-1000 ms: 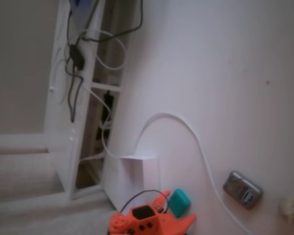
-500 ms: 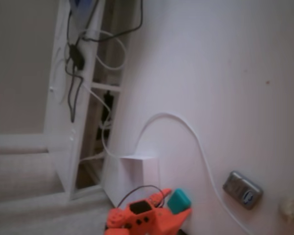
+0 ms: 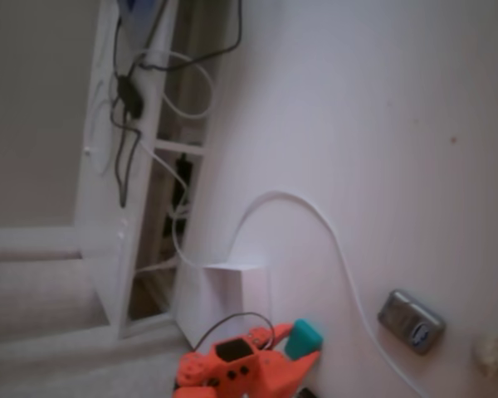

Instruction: Grasp the green cube and put it in the bin.

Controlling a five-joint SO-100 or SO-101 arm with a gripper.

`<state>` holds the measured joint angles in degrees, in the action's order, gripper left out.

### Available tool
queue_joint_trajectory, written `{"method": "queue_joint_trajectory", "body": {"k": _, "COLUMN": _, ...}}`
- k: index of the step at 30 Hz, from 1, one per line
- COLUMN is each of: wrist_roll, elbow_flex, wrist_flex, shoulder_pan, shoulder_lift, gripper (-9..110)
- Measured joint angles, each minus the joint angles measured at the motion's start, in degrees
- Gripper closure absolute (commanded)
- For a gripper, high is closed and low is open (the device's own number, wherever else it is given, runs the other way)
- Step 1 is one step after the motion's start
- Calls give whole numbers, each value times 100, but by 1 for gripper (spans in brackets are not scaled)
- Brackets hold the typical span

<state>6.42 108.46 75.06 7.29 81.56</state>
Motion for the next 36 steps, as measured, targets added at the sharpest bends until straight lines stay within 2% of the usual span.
{"method": "queue_joint_trajectory", "body": {"k": 6, "wrist_roll": -62, "elbow_flex": 114, "wrist_flex": 70, "shoulder_pan": -9, "shoulder_lift": 378, "gripper": 110}}
{"method": "queue_joint_trajectory", "body": {"k": 20, "wrist_roll": -290, "elbow_flex": 26, "wrist_flex": -308, "shoulder_pan": -220, "shoulder_lift": 2470, "gripper": 110}}
{"method": "queue_joint_trajectory", "body": {"k": 26, "wrist_roll": -712, "elbow_flex": -1257, "wrist_flex": -492, "shoulder_pan": 53, "shoulder_lift": 1723, "gripper": 110}}
{"method": "queue_joint_trajectory", "body": {"k": 29, "wrist_roll": -1283, "elbow_flex": -2153, "wrist_flex": -694, "shoulder_pan": 202, "shoulder_lift": 1002, "gripper": 110}}
{"method": "queue_joint_trajectory", "body": {"k": 33, "wrist_roll": -1775, "elbow_flex": -2593, "wrist_flex": -1485, "shoulder_pan": 167, "shoulder_lift": 510, "gripper": 105}}
{"method": "queue_joint_trajectory", "body": {"k": 36, "wrist_roll": -2171, "elbow_flex": -2654, "wrist_flex": -2145, "shoulder_pan": 272, "shoulder_lift": 404, "gripper": 93}}
